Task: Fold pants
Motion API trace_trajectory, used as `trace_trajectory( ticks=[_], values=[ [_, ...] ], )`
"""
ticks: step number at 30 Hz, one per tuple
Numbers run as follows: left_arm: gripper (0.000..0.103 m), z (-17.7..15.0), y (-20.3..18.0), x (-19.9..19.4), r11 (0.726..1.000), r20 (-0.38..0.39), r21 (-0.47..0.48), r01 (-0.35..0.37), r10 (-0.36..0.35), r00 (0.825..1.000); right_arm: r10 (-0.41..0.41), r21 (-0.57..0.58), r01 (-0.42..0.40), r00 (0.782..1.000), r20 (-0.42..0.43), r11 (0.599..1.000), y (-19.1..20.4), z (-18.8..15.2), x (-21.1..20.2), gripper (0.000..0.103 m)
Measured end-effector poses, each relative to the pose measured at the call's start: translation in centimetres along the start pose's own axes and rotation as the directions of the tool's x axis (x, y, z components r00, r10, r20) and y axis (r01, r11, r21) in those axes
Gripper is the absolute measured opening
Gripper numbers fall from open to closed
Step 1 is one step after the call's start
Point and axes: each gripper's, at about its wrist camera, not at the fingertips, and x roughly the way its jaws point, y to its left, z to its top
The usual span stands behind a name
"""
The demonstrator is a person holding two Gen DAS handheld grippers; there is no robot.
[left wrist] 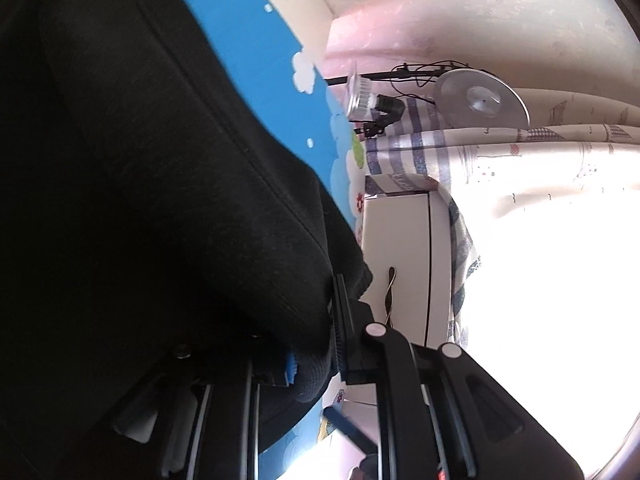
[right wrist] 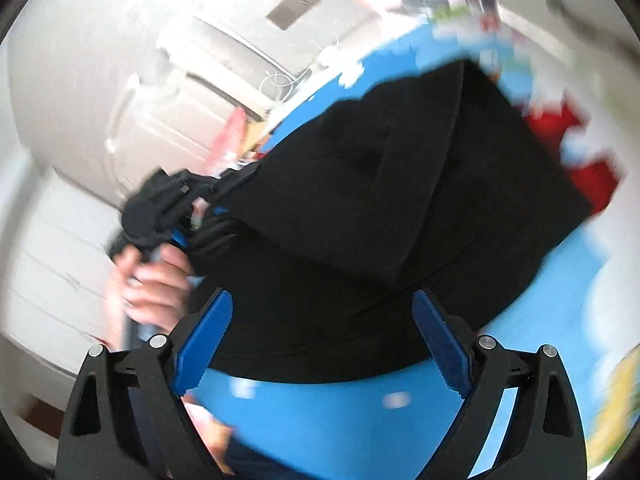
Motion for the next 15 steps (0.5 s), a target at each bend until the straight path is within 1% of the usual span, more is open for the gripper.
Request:
trace_trajectory(
  ticks=[1, 2, 3, 6, 7, 8, 10, 12, 13, 15],
  values=[
    [0.014, 0.0, -0.2, -0.2, 1.000, 0.002, 0.003, 0.001, -0.001, 1.000, 0.046, 0.066, -0.046, 0.999, -0.001, 0.997, -0.3, 0.0, 0.6, 0.090],
    [0.014, 0.0, -0.4, -0.4, 1.000, 0.004, 0.004, 0.002, -0.002, 1.000, 0.070, 0.102, -0.069, 0.998, -0.004, 0.992, -0.4, 0.0, 1.0, 0.090],
    [0.014, 0.1, -0.5, -0.4, 1.000, 0.005, 0.005, 0.003, -0.003, 1.000, 0.115, 0.160, -0.113, 0.993, -0.005, 0.981, -0.4, -0.1, 1.9, 0.090],
    [0.014, 0.3, -0.9, -0.4, 1.000, 0.009, 0.002, 0.008, -0.008, 1.000, 0.215, 0.282, -0.206, 0.977, 0.001, 0.937, 0.1, -0.9, 4.7, 0.090],
    [0.014, 0.3, -1.0, -0.5, 1.000, 0.011, 0.004, 0.006, -0.006, 1.000, 0.248, 0.316, -0.245, 0.968, 0.032, 0.917, 0.4, -1.0, 5.4, 0.090],
    [0.014, 0.2, -0.9, -0.5, 1.000, 0.011, 0.003, 0.008, -0.008, 1.000, 0.249, 0.327, -0.253, 0.967, 0.055, 0.910, 0.6, -1.0, 5.8, 0.090],
    [0.014, 0.0, -0.6, -1.0, 1.000, 0.014, -0.004, 0.013, -0.013, 1.000, 0.196, 0.347, -0.234, 0.970, 0.141, 0.908, 0.8, -0.3, 6.9, 0.090],
    [0.014, -0.1, -0.4, -1.4, 1.000, 0.019, -0.009, 0.019, -0.019, 1.000, 0.160, 0.372, -0.218, 0.970, 0.182, 0.902, 0.8, 0.5, 7.7, 0.090],
    [0.014, -0.2, -0.4, -1.6, 1.000, 0.020, -0.010, 0.021, -0.021, 1.000, 0.145, 0.391, -0.218, 0.967, 0.209, 0.894, 0.8, 0.9, 8.1, 0.090],
    [0.014, -0.3, -0.2, -2.0, 1.000, 0.024, -0.015, 0.027, -0.027, 0.999, 0.108, 0.403, -0.207, 0.961, 0.254, 0.891, 0.8, 1.5, 8.3, 0.087]
  ],
)
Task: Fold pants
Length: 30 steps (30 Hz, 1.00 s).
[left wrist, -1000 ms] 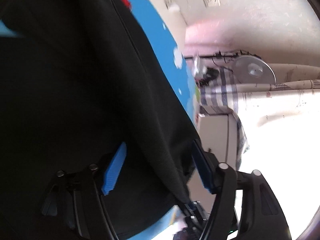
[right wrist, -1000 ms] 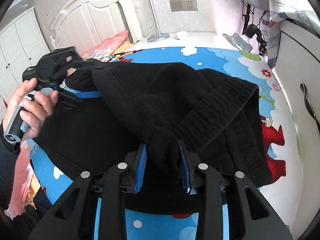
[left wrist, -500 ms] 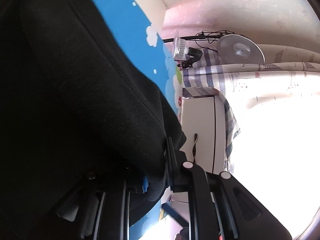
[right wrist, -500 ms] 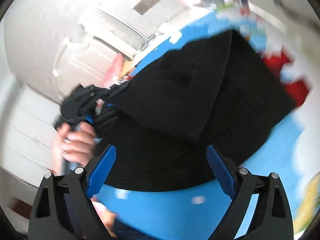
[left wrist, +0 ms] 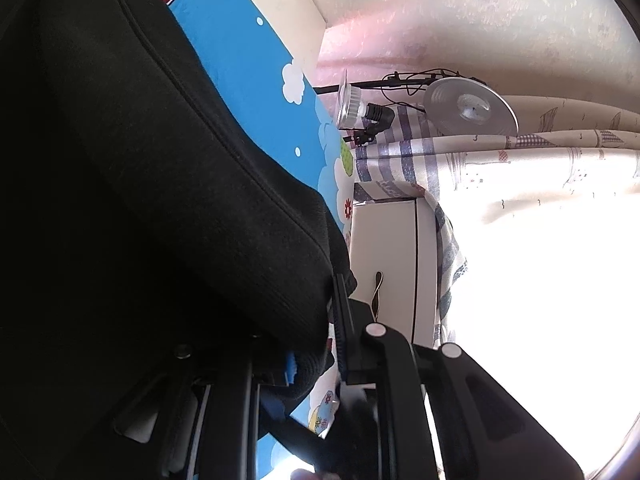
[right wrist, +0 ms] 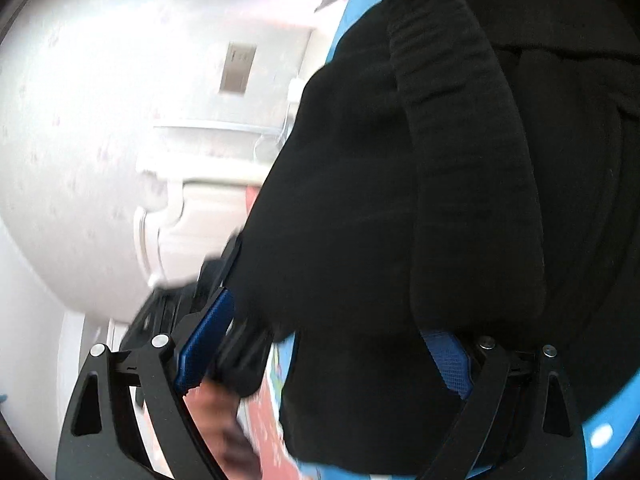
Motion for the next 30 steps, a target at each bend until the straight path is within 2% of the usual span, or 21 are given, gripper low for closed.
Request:
trace_trajectory(
  ticks=[3, 5, 7, 12, 15, 16, 17, 18, 19, 20, 21, 23, 24, 25, 26, 27, 28, 29, 30],
  values=[
    [0.012, -0.4, 0.1, -0.6, 1.000, 0.012, 0.000, 0.007, -0.007, 1.000, -0.052, -0.023, 0.055, 0.990, 0.132, 0.998, 0.0, 0.5, -1.1, 0.077],
    [0.010, -1.0, -0.1, -1.0, 1.000, 0.032, 0.024, -0.007, 0.006, 0.999, -0.087, -0.098, 0.103, 0.983, 0.160, 0.990, 0.9, 1.3, -1.8, 0.053],
    [0.010, -2.0, -0.3, -1.4, 0.998, 0.059, 0.058, -0.040, 0.036, 0.998, -0.114, -0.172, 0.143, 0.979, 0.168, 0.975, 1.6, 2.1, -2.3, 0.037],
    [0.011, -4.6, -0.4, -1.6, 0.992, 0.080, 0.095, -0.077, 0.070, 0.994, -0.154, -0.274, 0.194, 0.975, 0.160, 0.942, 3.8, 2.9, -3.8, 0.026],
    [0.013, -8.0, -0.1, -2.3, 0.989, 0.072, 0.122, -0.081, 0.073, 0.995, -0.178, -0.323, 0.224, 0.970, 0.167, 0.920, 5.0, 2.4, -5.6, 0.024],
    [0.022, -8.8, 0.1, -2.5, 0.990, 0.061, 0.124, -0.074, 0.067, 0.996, -0.186, -0.334, 0.233, 0.969, 0.165, 0.913, 4.0, 1.7, -6.6, 0.024],
    [0.049, -9.8, 0.7, -3.0, 0.991, 0.046, 0.115, -0.064, 0.059, 0.997, -0.197, -0.341, 0.243, 0.967, 0.163, 0.908, 2.7, 0.9, -7.3, 0.024],
    [0.062, -10.6, 1.6, -4.1, 0.994, 0.046, 0.096, -0.055, 0.050, 0.998, -0.222, -0.344, 0.264, 0.962, 0.158, 0.901, 1.8, 0.6, -7.7, 0.024],
    [0.067, -11.1, 2.3, -5.7, 0.995, 0.077, 0.087, -0.044, 0.037, 0.996, -0.244, -0.334, 0.279, 0.959, 0.143, 0.900, 0.8, 0.6, -7.7, 0.023],
    [0.067, -11.1, 2.7, -7.0, 0.994, 0.108, 0.096, -0.051, 0.041, 0.993, -0.260, -0.319, 0.289, 0.957, 0.131, 0.903, -0.2, 0.6, -7.4, 0.023],
    [0.067, -10.5, 3.3, -9.4, 0.989, 0.175, 0.110, -0.098, 0.078, 0.982, -0.285, -0.296, 0.307, 0.952, 0.115, 0.904, -1.5, 0.9, -6.9, 0.023],
    [0.067, -8.0, 5.2, -14.5, 0.983, 0.325, 0.058, -0.176, 0.148, 0.934, -0.306, -0.282, 0.320, 0.948, 0.093, 0.905, -2.8, 0.9, -6.3, 0.023],
    [0.066, -6.4, 6.6, -17.1, 0.981, 0.392, -0.004, -0.195, 0.181, 0.902, -0.313, -0.287, 0.325, 0.946, 0.086, 0.901, -3.0, 0.9, -6.0, 0.023],
    [0.064, -4.3, 8.4, -20.4, 0.977, 0.469, -0.077, -0.198, 0.211, 0.858, -0.315, -0.295, 0.326, 0.945, 0.086, 0.898, -3.1, 0.7, -6.1, 0.023],
    [0.062, -2.2, 9.6, -22.7, 0.973, 0.515, -0.111, -0.203, 0.231, 0.825, -0.315, -0.306, 0.327, 0.945, 0.090, 0.894, -2.9, 0.7, -6.0, 0.023],
    [0.060, -0.8, 10.3, -24.1, 0.968, 0.539, -0.127, -0.217, 0.252, 0.804, -0.312, -0.318, 0.325, 0.946, 0.094, 0.891, -2.7, 0.8, -6.0, 0.023],
    [0.054, 1.6, 11.5, -26.2, 0.955, 0.574, -0.166, -0.244, 0.295, 0.764, -0.308, -0.324, 0.321, 0.947, 0.093, 0.890, -2.5, 1.0, -6.1, 0.023],
    [0.053, 3.9, 12.6, -28.0, 0.941, 0.597, -0.217, -0.261, 0.339, 0.727, -0.308, -0.328, 0.320, 0.947, 0.091, 0.889, -2.4, 1.0, -6.1, 0.023],
    [0.053, 5.6, 13.2, -28.8, 0.938, 0.603, -0.230, -0.260, 0.347, 0.718, -0.308, -0.334, 0.320, 0.947, 0.090, 0.887, -2.3, 1.1, -6.1, 0.023]
  ],
)
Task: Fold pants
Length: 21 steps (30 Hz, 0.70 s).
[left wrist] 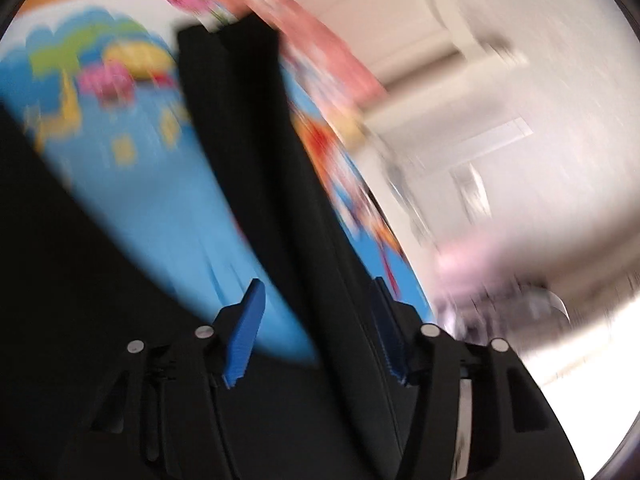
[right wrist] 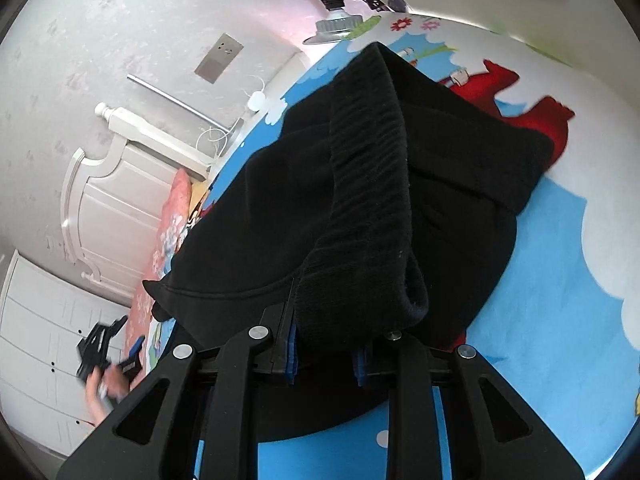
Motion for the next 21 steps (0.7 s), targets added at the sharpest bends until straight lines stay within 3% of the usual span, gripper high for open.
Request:
trace_trajectory(
  ticks=[4, 6, 9, 10, 11, 12, 16, 19, 21],
  values=[
    [0.050, 6.3, -0.2, 4.9, 0.998, -0.038, 0.029, -0.060, 0.061, 0.997, -0.007, -0.008, 0.006, 1.000, -0.012, 1.000, -0.4, -0.2, -0.3, 0.023],
    [0.050, 7.9, 0.0, 7.2, 0.993, -0.043, 0.010, -0.120, 0.120, 0.992, -0.019, -0.012, 0.019, 1.000, -0.019, 1.000, -0.4, -0.2, -0.3, 0.023],
    [0.046, 10.0, 1.3, 11.1, 0.991, -0.118, -0.028, -0.128, 0.123, 0.985, -0.037, -0.028, 0.036, 0.999, -0.034, 0.999, -0.2, -0.1, -0.1, 0.023],
    [0.019, 10.3, 1.3, 11.7, 0.992, -0.131, -0.012, -0.124, 0.121, 0.984, -0.038, -0.028, 0.037, 0.999, -0.039, 0.999, -0.3, -0.1, 0.0, 0.023],
    [0.007, 10.4, 0.9, 12.1, 0.992, -0.141, 0.030, -0.120, 0.123, 0.982, -0.035, -0.022, 0.034, 0.998, -0.050, 0.999, -0.5, 0.2, 0.1, 0.023],
    [0.007, 10.6, 0.6, 11.9, 0.991, -0.133, 0.055, -0.123, 0.129, 0.983, -0.030, -0.017, 0.029, 0.998, -0.056, 0.999, -0.6, 0.3, 0.1, 0.023],
    [0.006, 9.8, -1.0, 6.2, 0.989, -0.043, 0.103, -0.106, 0.111, 0.993, -0.015, -0.031, 0.014, 0.999, -0.052, 0.999, -0.3, 1.1, -0.7, 0.023],
    [0.006, 5.7, -0.2, -3.0, 0.996, 0.051, 0.086, -0.024, 0.020, 0.998, -0.004, -0.060, 0.003, 1.000, -0.019, 0.998, 0.1, 2.2, -2.7, 0.023],
    [0.006, 2.0, 0.7, -7.7, 0.992, 0.110, 0.124, -0.033, 0.020, 0.994, -0.006, -0.060, 0.006, 1.000, -0.012, 0.998, -0.5, 2.7, -3.8, 0.022]
  ],
)
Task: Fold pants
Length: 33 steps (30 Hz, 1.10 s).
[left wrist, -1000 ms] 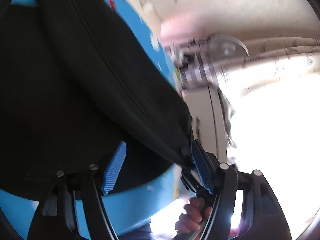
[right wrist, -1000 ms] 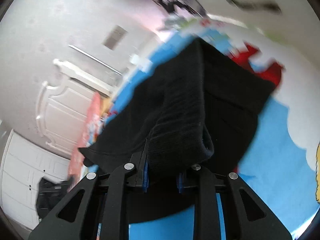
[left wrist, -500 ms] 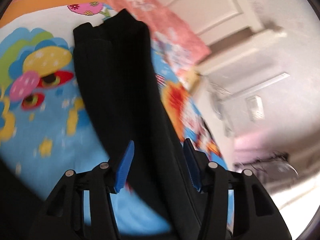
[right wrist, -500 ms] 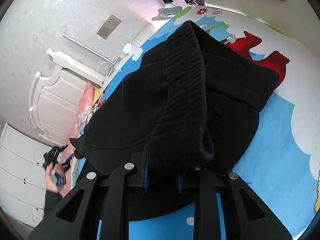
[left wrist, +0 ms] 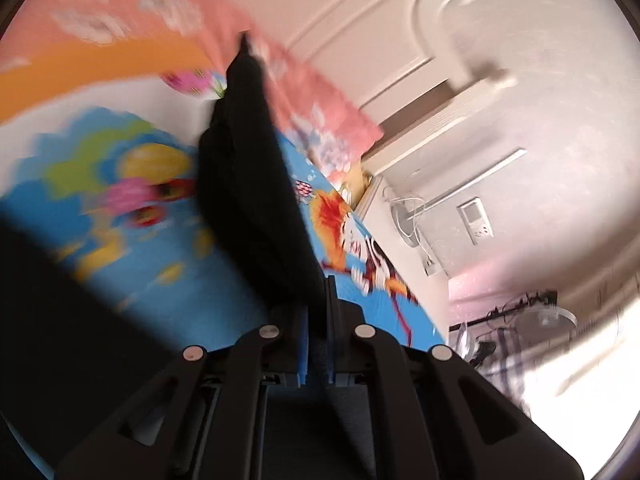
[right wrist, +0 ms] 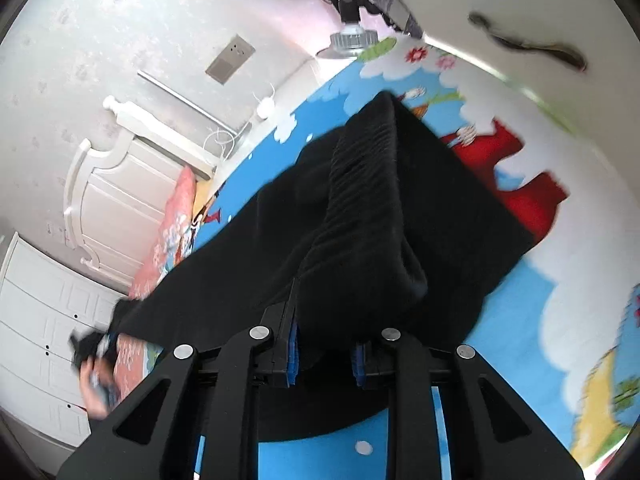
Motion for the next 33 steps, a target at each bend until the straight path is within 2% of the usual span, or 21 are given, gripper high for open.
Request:
trace_trajectory(
  ticks=[2, 4, 6, 7, 8, 10, 13, 15, 18, 20, 21, 22, 23, 29, 33],
  values=[
    [0.006, -4.9, 2.8, -3.8, 0.999, -0.005, -0.031, -0.016, 0.016, 1.000, -0.030, 0.017, 0.030, 0.999, -0.014, 0.999, -1.5, 0.3, -0.2, 0.022],
    [0.006, -8.8, 5.9, -5.3, 0.995, -0.055, -0.089, -0.043, 0.038, 0.998, -0.066, 0.029, 0.067, 0.997, -0.046, 0.997, -3.0, 0.2, 0.2, 0.022],
    [0.006, -11.7, 8.0, -6.0, 0.993, -0.069, -0.095, -0.075, 0.068, 0.995, -0.071, 0.015, 0.072, 0.995, -0.071, 0.997, -3.7, -0.1, 0.7, 0.022],
    [0.012, -12.2, 8.8, -6.0, 0.990, -0.069, -0.115, -0.077, 0.069, 0.995, -0.085, -0.015, 0.084, 0.994, -0.072, 0.996, -3.6, -0.3, 0.9, 0.023],
    [0.028, -12.7, 9.5, -5.9, 0.986, -0.072, -0.145, -0.077, 0.067, 0.995, -0.097, -0.036, 0.094, 0.993, -0.072, 0.995, -3.4, -0.3, 1.1, 0.023],
    [0.040, -12.9, 10.1, -6.3, 0.983, -0.063, -0.180, -0.039, 0.028, 0.998, -0.095, -0.036, 0.093, 0.993, -0.065, 0.995, -3.3, -0.4, 1.0, 0.025],
    [0.047, -11.8, 9.8, -5.7, 0.982, -0.050, -0.189, 0.005, -0.014, 0.999, -0.060, 0.001, 0.060, 0.997, -0.056, 0.998, -3.8, -0.4, 0.5, 0.029],
    [0.048, -11.4, 10.2, -4.9, 0.974, -0.050, -0.224, 0.027, -0.039, 0.998, -0.011, 0.061, 0.014, 0.998, -0.056, 0.998, -4.9, -0.4, 0.4, 0.031],
    [0.045, -11.1, 11.0, -4.4, 0.965, -0.055, -0.259, 0.043, -0.060, 0.997, 0.023, 0.094, -0.017, 0.998, -0.054, 0.995, -5.5, -0.1, 0.4, 0.031],
    [0.026, -10.9, 11.1, -3.9, 0.961, -0.052, -0.273, 0.050, -0.067, 0.996, 0.041, 0.108, -0.036, 0.998, -0.050, 0.994, -5.7, 0.1, 0.4, 0.031],
    [0.022, -10.6, 11.1, -3.7, 0.960, -0.050, -0.276, 0.053, -0.069, 0.996, 0.045, 0.111, -0.040, 0.998, -0.048, 0.993, -5.7, 0.2, 0.3, 0.031],
    [0.013, -10.5, 11.2, -3.6, 0.958, -0.051, -0.284, 0.050, -0.067, 0.996, 0.049, 0.116, -0.043, 0.998, -0.045, 0.992, -5.7, 0.4, 0.3, 0.031],
    [0.009, -10.4, 11.4, -3.6, 0.956, -0.051, -0.289, 0.050, -0.067, 0.996, 0.050, 0.119, -0.044, 0.998, -0.044, 0.992, -5.7, 0.5, 0.3, 0.031],
    [0.006, -9.8, 10.9, -4.7, 0.961, -0.035, -0.266, 0.068, -0.080, 0.996, 0.017, 0.088, -0.014, 0.999, -0.032, 0.996, -5.1, 1.0, -0.2, 0.031],
    [0.005, -9.4, 10.6, -4.6, 0.963, -0.047, -0.262, 0.068, -0.084, 0.995, -0.011, 0.036, 0.013, 0.999, -0.046, 0.999, -4.4, 1.5, 0.5, 0.024]
  ],
)
